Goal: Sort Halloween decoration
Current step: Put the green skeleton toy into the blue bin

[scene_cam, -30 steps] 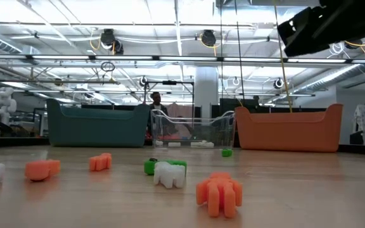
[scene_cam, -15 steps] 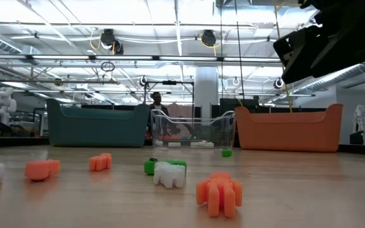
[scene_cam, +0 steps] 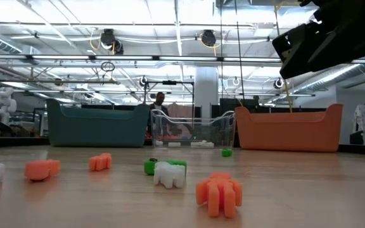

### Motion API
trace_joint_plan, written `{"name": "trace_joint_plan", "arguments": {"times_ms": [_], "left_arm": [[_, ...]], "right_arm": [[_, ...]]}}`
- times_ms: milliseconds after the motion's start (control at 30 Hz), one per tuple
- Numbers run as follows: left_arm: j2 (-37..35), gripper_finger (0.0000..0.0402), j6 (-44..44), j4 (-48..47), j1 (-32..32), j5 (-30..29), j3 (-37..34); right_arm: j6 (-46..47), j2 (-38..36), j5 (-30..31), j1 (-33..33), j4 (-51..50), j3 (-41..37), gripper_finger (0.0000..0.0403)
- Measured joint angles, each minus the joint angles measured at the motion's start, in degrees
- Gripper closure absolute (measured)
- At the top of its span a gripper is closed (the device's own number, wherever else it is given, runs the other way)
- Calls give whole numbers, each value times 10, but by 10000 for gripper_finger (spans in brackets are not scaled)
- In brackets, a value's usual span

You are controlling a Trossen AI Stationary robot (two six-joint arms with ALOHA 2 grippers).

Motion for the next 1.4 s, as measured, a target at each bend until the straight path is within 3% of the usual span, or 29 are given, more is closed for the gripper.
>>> {"name": "trace_joint_plan", "arguments": {"times_ms": [367, 600, 833, 1167, 1400], "left_arm": [[23, 237, 36, 0, 15, 8, 1], [23, 318, 34, 0, 27, 22, 1], [23, 392, -24, 0, 30, 20, 1], [15, 385, -117, -3, 32, -5, 2], [-7, 384, -190, -50, 29, -118, 26]], "right_arm": [[-11, 0, 0, 0, 13, 0, 259], [-13, 0, 0, 0, 13, 0, 259], [-19, 0, 3, 0, 13, 0, 259], [-24, 0, 5, 0, 13, 0, 259], [-24, 0, 34, -1, 12, 0, 259]]}}
